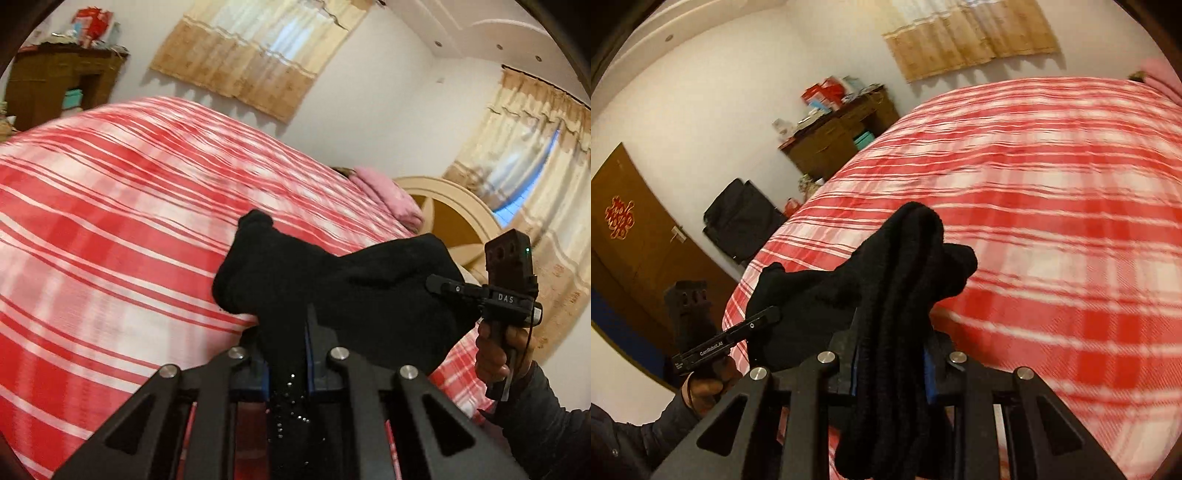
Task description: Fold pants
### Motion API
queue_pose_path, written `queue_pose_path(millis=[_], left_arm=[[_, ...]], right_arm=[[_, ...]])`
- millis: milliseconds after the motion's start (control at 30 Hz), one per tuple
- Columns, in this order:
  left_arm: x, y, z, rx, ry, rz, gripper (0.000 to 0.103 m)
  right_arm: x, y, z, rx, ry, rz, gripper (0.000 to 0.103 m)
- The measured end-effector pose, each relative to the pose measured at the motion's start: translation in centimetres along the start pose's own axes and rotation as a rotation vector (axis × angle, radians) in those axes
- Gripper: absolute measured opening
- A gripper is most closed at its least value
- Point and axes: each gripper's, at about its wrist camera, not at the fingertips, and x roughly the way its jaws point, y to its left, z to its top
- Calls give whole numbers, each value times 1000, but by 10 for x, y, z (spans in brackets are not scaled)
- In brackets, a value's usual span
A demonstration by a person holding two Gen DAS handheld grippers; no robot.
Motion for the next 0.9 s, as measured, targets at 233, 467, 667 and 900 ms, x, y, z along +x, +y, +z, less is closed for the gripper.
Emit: queue_pose_path(millis=[233,467,667,900], left_arm=[[-16,43,22,-21,-57,110,14],[-12,79,33,-18,-56,187,14],[15,96,29,-15,26,303,38],[20,93,28,17,45,393,59]], right_arm=[[70,23,35,-27,16,61,26],[120,26,52,-7,2,91,26],[151,-5,42,80,59,61,26],[154,-27,35,132,80,36,33]])
